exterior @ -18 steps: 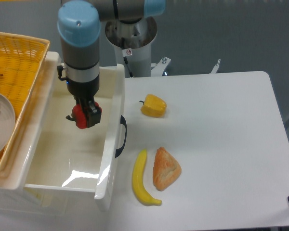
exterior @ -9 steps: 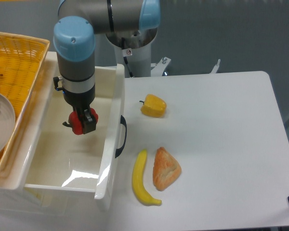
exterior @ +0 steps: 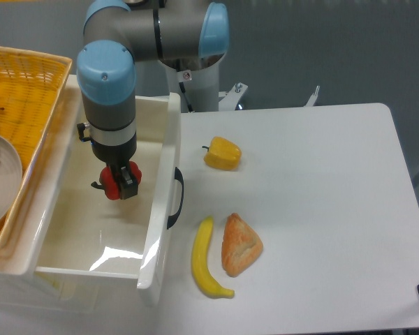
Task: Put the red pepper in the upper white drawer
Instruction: 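Lower the red pepper down into the white drawer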
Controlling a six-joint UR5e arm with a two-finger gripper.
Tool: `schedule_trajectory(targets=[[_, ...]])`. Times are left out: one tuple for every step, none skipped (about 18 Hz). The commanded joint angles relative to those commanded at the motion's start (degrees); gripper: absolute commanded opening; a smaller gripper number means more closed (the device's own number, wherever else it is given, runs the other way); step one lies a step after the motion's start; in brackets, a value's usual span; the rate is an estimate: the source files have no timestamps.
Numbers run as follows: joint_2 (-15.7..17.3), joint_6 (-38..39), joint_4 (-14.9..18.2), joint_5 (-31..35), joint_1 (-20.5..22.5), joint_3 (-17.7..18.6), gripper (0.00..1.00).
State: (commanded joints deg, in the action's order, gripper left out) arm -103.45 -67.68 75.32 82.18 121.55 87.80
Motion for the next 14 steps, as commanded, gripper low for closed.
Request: schedule_trajectory(targets=[[-0.1, 0.1, 0.0, 0.0, 0.0, 0.0, 0.15], [-0.3, 0.0, 0.0, 0.0, 0.0, 0.0, 0.15], [-0.4, 0.1, 0.0, 0.0, -0.1, 0.1, 0.16], [-0.4, 0.1, -0.1, 0.0, -0.1, 0.0, 0.17], [-0.5, 0.1, 0.0, 0.0, 0.0, 0.0, 0.22], [-0.6, 0.1, 0.0, 0.0, -0.1, 0.0, 0.28], [-0.6, 0.1, 0.0, 0.0, -0.1, 0.1, 0.35], [-0.7, 0.2, 0.0, 0.0, -0.1, 0.1, 0.47], [-0.8, 0.2, 0.0, 0.0, -0.1, 0.1, 0.50], [-1.0, 0.3, 0.0, 0.1, -0.1, 0.2, 0.54], [-1.0, 0.4, -0.1, 0.1, -0.1, 0.2, 0.58], [-1.0, 0.4, -0.1, 0.1, -0.1, 0.2, 0.62], [-1.0, 0.4, -0.1, 0.1, -0.2, 0.2, 0.65], [-1.0, 0.4, -0.1, 0.1, -0.2, 0.2, 0.69]])
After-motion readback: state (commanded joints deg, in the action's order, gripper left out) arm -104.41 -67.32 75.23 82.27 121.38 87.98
